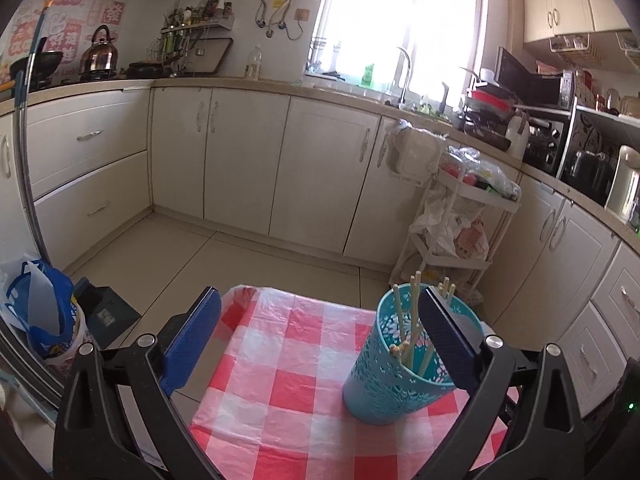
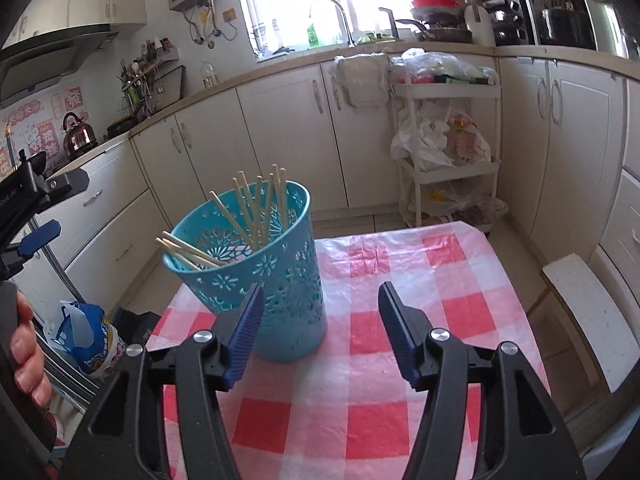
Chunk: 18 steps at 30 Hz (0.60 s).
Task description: Organize utensils
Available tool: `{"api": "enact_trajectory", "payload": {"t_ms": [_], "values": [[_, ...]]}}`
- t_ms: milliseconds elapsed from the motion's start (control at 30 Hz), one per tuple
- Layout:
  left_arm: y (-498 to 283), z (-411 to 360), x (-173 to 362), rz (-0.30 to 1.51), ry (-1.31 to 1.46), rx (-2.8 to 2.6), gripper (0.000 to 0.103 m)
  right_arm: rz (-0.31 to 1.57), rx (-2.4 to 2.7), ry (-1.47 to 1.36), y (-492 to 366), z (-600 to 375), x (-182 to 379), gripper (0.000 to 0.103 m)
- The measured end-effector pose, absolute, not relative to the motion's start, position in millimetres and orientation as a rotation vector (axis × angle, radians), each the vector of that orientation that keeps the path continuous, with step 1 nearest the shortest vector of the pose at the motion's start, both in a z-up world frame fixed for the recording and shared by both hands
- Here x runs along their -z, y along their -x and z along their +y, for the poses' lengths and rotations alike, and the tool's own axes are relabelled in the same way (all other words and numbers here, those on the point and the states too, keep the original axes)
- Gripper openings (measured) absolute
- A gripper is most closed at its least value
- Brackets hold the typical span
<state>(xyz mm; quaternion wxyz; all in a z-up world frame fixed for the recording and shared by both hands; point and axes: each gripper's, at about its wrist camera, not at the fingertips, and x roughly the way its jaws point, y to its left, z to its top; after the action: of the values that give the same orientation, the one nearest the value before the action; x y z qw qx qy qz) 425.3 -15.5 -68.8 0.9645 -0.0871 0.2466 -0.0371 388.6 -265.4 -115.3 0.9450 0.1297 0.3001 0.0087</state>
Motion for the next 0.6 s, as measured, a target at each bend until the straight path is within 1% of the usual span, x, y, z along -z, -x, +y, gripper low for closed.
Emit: {"api": "enact_trajectory", "payload": {"t_ms": [33, 100, 167, 333, 600], "values": [[-421.3, -19.7, 67.1, 0.514, 0.153, 0.082, 0.095, 0.616, -0.013, -0.274, -382.1, -265.0, 110.4, 0.062], [-401.4, -26.1, 61.7, 0.504, 0.110, 0.072, 0.095, 0.587, -0.017, -0.266, -361.1, -260.9, 95.1, 0.072], [-376.1, -28.2, 55.5, 0.492, 0.098, 0.074, 0.095, 0.550, -0.020, -0.236, -334.7, -254.7, 78.7, 0.076], [-298.3, -25.2, 40.5, 0.495, 0.098, 0.060, 0.096, 0.558, -0.051, -0.237, -264.8, -241.8, 54.2, 0.077], [-181.5, -13.9, 20.6, 0.556, 0.046, 0.022, 0.096, 0.578, -0.087, -0.258, -160.5, -228.2, 13.8, 0.090]]}}
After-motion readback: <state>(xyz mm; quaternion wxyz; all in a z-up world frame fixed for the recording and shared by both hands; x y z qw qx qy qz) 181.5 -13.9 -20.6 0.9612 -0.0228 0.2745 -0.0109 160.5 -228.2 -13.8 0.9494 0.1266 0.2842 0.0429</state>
